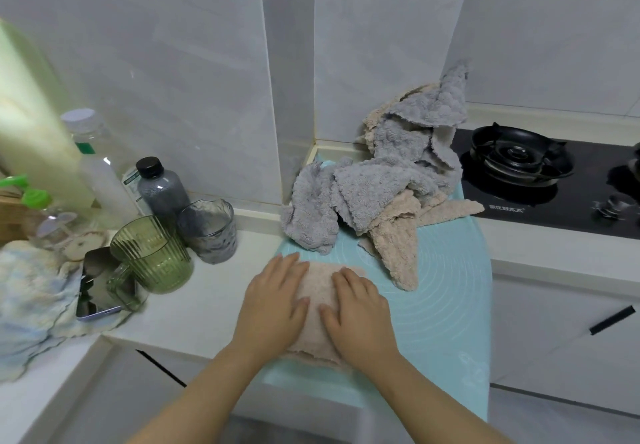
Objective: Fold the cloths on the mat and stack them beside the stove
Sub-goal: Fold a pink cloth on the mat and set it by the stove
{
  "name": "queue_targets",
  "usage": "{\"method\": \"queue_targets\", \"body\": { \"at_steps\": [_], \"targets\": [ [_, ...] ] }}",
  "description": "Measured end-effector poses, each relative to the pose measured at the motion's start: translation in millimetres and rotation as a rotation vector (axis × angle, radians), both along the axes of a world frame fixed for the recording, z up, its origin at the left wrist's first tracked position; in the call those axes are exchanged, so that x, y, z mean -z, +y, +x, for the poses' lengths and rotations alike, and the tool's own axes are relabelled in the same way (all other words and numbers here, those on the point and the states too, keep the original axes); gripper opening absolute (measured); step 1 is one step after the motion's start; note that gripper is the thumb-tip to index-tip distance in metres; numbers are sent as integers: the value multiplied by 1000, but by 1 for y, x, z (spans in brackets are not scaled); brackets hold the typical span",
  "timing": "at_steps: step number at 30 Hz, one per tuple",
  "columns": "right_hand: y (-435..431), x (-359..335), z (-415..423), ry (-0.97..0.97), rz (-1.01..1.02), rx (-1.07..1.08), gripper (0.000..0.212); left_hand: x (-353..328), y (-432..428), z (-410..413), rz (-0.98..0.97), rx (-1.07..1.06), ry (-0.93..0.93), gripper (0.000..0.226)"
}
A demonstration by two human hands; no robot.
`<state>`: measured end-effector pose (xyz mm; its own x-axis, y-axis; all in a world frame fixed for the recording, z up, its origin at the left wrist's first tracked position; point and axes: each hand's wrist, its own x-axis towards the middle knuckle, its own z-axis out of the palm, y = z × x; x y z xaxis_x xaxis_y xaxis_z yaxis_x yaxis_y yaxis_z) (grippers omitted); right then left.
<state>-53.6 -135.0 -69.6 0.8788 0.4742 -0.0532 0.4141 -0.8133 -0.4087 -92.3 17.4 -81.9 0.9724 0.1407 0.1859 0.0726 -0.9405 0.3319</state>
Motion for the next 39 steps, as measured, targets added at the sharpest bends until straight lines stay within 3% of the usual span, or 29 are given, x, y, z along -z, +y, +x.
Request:
{"method": "queue_targets", "body": {
  "at_steps": [4,7,9,12,17,21,24,31,34,36,39],
  "targets": [
    [6,29,0,-39,-194,37,67,23,-5,1,157,-26,237,51],
    [4,40,-3,-26,-169,23,60,24,-5,-5,163,-41,228,55],
    [2,38,-5,18,-168,42,72,23,-6,-5,156,-59,192,54],
    [3,40,-1,34,-157,-35,110,26,-5,-4,155,-84,243,52],
    [-2,31,1,121,-121,-37,101,14,-7,-2,37,-197,298,56],
    [-7,20,-6,76,71,191,66,-1,-6,7,-329,-297,375,73],
    [-5,10,-4,248,200,320,69,-10,-1,17,-519,-279,408,73],
    [-39,-17,11,696,1025,615,64,-38,-17,37,-1225,-96,329,42],
    [-80,-25,18,818,1301,737,75,-49,-49,55,-1292,20,332,43],
    [-105,-30,21,882,1396,791,77,-51,-71,66,-1289,112,333,49],
    [-161,-35,19,831,1452,833,73,-51,-127,85,-1196,263,363,54]
  ]
}}
